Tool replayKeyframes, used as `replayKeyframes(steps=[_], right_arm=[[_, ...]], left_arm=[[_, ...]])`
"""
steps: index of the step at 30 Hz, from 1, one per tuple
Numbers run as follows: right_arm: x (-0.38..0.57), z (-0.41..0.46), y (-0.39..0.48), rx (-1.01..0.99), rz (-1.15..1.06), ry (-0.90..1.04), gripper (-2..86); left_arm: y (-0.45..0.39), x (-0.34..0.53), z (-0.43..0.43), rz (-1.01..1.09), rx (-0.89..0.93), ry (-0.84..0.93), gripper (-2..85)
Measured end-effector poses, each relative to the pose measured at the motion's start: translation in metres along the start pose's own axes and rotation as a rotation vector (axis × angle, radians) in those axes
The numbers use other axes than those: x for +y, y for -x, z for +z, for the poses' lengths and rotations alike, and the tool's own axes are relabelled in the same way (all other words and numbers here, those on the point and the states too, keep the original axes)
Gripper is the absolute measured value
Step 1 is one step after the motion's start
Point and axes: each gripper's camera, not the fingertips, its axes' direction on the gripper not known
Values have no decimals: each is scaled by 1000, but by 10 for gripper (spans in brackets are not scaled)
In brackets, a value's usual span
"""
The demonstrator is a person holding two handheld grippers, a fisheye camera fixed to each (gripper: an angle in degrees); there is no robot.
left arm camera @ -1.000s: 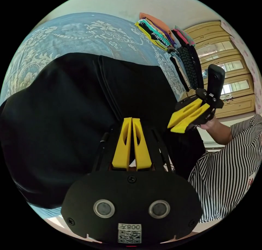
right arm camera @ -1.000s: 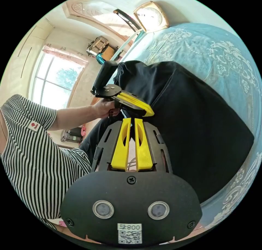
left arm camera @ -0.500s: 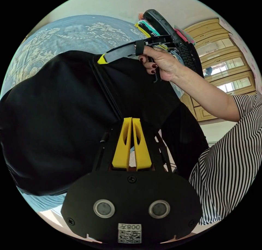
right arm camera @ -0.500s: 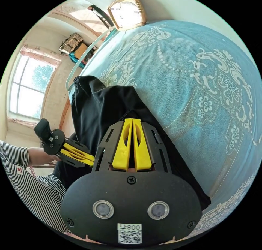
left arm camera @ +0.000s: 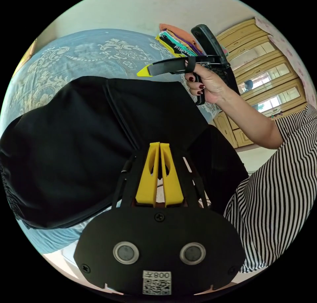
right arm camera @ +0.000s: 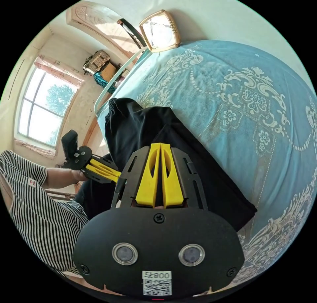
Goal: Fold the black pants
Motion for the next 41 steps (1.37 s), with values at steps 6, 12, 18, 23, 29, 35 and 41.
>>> replayKeyframes(steps=[6, 12, 18, 23, 29, 35, 41], right_arm=[[82, 10, -20, 0, 158, 193, 1], [100, -5, -12, 29, 157, 159, 2], [147, -77, -36, 63, 277, -20, 9], [231, -125, -93, 84, 549, -98, 54], [253, -122, -127, -124, 605, -105, 57], [272, -138, -152, -307, 622, -176, 30], [271, -153, -155, -400, 564, -213, 23]], left_arm=[[-28, 11, 24, -62, -50, 73, 1], [-76, 18, 26, -44, -94, 74, 3], [-126, 24, 32, 6, -46, 10, 16], [-193, 15, 62, 128, 49, 31, 66], [-279, -5, 107, 271, 8, 84, 86], [-349, -16, 144, 364, -133, 95, 106], [-403, -11, 165, 391, -332, 112, 78]])
